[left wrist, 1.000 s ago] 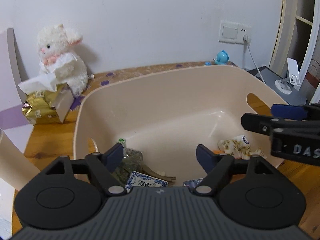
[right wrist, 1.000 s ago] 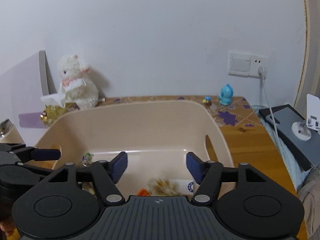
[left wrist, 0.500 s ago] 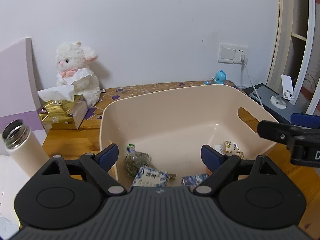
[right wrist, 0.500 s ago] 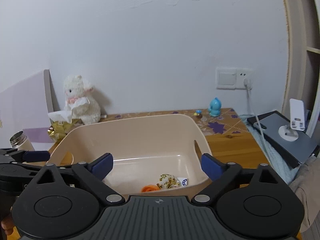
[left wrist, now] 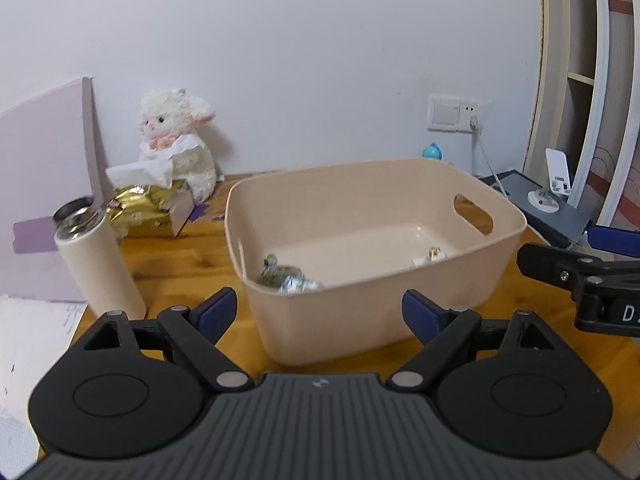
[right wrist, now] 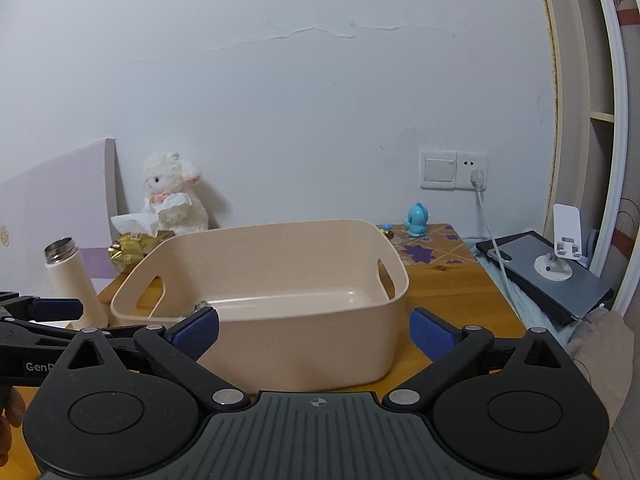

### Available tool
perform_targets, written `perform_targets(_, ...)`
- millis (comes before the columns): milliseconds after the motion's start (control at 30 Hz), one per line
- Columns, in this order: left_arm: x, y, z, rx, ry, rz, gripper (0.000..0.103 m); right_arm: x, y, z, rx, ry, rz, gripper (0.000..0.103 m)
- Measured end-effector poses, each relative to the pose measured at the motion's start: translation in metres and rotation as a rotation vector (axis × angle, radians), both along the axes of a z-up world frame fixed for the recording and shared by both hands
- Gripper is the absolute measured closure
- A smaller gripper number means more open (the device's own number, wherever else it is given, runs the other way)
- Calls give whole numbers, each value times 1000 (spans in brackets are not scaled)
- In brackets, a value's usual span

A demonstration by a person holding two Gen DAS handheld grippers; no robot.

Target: Organize objects

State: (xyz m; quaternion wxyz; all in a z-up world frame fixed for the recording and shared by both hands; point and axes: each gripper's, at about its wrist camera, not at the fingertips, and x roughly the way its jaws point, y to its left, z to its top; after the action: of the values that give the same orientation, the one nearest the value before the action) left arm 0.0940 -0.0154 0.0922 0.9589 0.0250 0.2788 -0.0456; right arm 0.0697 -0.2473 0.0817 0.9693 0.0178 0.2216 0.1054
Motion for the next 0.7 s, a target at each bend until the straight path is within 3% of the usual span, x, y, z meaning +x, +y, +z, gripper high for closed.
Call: perform_targets(700,-80,11,-9,-3,-54,4,13,-61,-3,-33,-34,69,12,0)
